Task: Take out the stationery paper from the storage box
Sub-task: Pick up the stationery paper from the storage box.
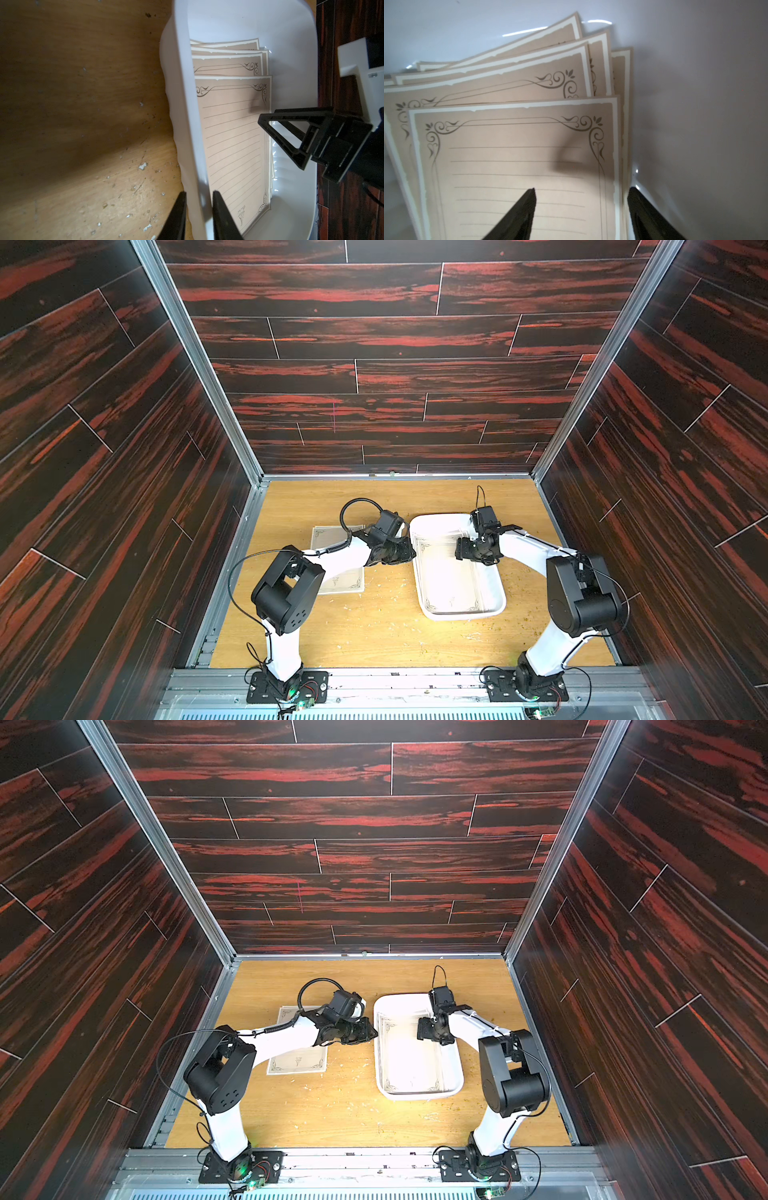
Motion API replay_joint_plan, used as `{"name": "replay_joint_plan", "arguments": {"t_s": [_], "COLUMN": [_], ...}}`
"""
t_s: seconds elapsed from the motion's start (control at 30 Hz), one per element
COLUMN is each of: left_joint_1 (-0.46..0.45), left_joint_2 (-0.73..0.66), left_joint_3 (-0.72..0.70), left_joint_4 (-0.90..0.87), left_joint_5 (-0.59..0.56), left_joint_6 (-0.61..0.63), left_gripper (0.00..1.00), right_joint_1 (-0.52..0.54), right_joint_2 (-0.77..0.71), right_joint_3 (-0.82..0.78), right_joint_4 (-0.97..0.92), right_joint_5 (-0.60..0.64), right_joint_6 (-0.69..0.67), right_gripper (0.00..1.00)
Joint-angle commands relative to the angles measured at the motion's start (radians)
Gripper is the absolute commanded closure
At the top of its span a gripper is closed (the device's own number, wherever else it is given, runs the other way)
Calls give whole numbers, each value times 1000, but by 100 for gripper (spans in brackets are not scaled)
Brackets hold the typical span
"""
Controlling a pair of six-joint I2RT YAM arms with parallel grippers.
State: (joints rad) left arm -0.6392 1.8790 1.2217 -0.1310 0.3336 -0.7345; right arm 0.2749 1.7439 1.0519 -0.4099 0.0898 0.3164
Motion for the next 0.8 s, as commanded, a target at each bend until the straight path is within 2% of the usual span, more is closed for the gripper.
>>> {"name": "replay_joint_plan", "arguments": {"t_s": [0.0,0.47,0.67,0.77], "left_joint_1": [-1,-2,-2,-2], "left_joint_2": [12,15,17,18], "left_joint_3": [22,26,24,22], "left_joint_4": [-24,-27,-21,-20], "left_joint_5": [1,7,9,12], "left_joint_6": [-5,-4,-6,-8], "left_gripper": [75,75,75,75], "right_joint_1": [5,15,18,18], "right_joint_2": [26,-3,-28,-27], "right_joint_3": [17,34,30,32], "right_joint_4": [-7,-3,16,11], "right_joint_5": [-8,-13,-72,-42], "right_joint_6": [-3,-15,-21,-9], "right_gripper": [27,28,30,30]}}
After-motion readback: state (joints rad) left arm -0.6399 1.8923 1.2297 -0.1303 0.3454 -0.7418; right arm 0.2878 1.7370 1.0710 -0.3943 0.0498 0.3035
